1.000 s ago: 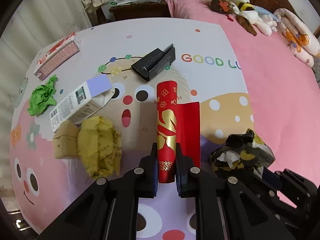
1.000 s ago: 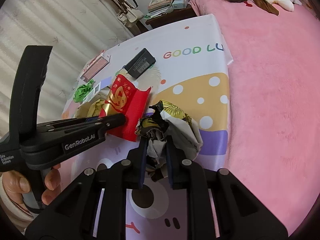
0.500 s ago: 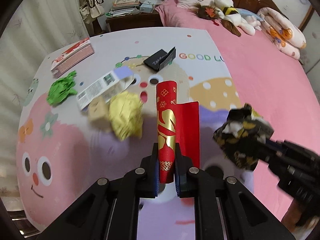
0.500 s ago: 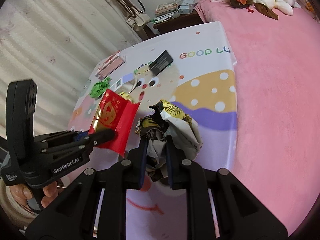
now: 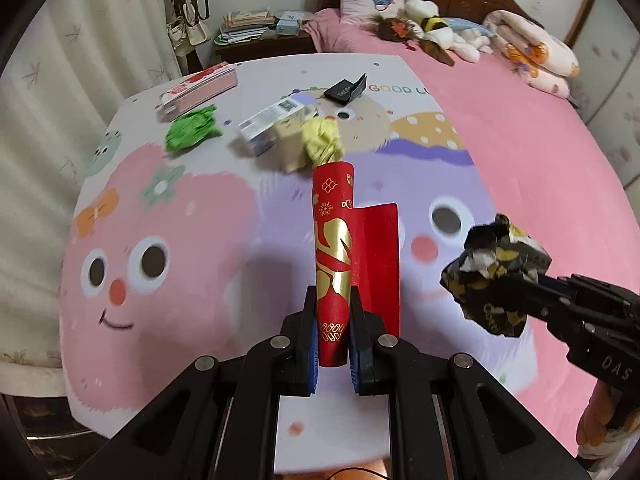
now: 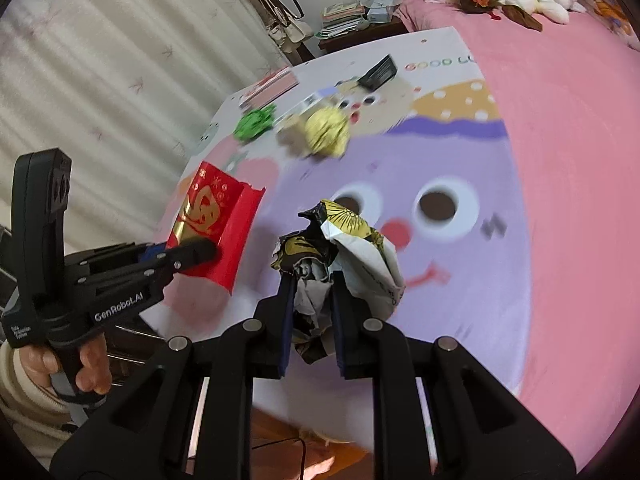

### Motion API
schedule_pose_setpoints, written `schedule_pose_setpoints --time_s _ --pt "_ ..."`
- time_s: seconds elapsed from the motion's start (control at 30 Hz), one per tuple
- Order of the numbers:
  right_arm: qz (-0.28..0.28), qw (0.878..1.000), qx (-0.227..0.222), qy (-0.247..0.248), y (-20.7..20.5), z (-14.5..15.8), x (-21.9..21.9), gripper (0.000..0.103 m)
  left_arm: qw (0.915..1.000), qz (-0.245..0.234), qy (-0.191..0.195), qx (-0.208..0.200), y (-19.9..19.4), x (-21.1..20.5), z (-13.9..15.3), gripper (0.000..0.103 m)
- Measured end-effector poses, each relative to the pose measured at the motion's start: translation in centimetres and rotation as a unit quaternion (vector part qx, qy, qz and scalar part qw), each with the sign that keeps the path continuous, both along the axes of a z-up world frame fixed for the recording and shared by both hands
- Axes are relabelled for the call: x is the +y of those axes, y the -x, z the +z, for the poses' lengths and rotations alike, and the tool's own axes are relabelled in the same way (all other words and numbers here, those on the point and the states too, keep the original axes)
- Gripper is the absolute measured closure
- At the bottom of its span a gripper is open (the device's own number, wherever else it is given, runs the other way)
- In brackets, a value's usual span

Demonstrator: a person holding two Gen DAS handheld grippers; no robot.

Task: Collect trash
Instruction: 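Carry both items over the bin and open both tools to drop them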

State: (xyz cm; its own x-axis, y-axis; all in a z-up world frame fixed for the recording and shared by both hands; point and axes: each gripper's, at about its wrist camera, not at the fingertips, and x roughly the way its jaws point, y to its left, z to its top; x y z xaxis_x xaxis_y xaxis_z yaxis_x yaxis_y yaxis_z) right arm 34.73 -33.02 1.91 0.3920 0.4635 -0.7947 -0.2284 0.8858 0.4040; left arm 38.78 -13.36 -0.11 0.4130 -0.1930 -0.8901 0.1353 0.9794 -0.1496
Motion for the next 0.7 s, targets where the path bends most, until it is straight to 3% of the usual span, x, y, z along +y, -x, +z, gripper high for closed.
schedule_pose_setpoints --time_s 0.3,0.47,0.7 --pt "-0.049 0.999 0.006 0.011 15.2 -0.7 8.4 0.089 0.997 -0.077 -0.004 -0.009 13.3 7.6 -1.4 0.092" --pt "-0.047 0.997 0.045 0.032 21.7 -3.6 12.5 0.089 0.9935 -0.11 -0.006 0.03 20.0 10.4 -4.8 0.092" --pt "-0.04 0.991 0.112 0.058 26.1 -10.1 14.9 0.089 0.9851 -0.138 -0.003 0.102 27.0 11.2 -11.6 0.092"
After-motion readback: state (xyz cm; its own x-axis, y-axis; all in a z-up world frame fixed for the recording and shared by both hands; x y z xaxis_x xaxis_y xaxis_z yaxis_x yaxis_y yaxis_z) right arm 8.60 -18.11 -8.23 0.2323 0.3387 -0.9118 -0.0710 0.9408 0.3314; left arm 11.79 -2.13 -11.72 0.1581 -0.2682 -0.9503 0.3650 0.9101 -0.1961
